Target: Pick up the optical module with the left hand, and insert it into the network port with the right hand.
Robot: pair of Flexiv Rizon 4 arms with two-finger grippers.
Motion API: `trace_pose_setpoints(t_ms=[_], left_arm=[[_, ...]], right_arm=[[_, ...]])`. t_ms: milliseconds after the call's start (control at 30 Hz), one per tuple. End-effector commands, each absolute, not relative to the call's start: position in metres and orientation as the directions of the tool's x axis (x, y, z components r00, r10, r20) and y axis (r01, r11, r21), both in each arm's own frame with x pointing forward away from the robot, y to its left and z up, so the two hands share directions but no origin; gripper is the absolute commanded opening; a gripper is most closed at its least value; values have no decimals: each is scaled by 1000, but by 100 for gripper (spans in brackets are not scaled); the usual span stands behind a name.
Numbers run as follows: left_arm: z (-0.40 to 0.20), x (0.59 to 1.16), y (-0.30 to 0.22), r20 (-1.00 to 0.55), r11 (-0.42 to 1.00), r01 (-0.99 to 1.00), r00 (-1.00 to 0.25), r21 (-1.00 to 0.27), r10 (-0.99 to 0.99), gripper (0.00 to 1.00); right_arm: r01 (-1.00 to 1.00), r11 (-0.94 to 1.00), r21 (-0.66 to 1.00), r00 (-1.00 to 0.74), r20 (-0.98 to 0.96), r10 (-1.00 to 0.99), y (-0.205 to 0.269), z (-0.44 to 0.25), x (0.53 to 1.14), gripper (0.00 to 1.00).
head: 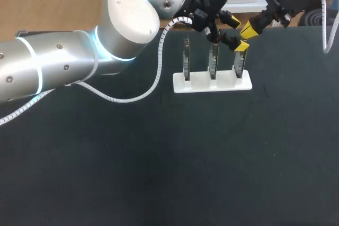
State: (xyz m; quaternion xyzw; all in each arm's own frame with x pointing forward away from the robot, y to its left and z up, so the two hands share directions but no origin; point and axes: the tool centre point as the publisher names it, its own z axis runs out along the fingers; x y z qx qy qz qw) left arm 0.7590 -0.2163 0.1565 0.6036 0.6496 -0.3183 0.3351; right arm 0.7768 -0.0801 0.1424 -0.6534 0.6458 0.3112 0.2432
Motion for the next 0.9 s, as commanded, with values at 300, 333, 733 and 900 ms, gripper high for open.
trace_pose_setpoints(t_ms=[300, 333, 733, 900], left_arm=[[156, 760, -217, -819, 67, 998, -45, -8, 571, 100], [156, 760, -217, -819, 67, 998, -45, -8, 571, 100], [160, 760, -217, -821, 68, 998, -38, 1, 569, 100], [165, 762, -216, -821, 71, 997, -32, 11, 570, 100]], right_arm=[[-999, -28, 37, -8, -734, -679, -84, 154, 776, 0], [-999, -28, 33, -5, -734, -679, -85, 155, 776, 0], [-1000, -18, 21, -3, -725, -689, -91, 161, 771, 0], [-1000, -5, 8, -2, -720, -694, -96, 165, 770, 0]])
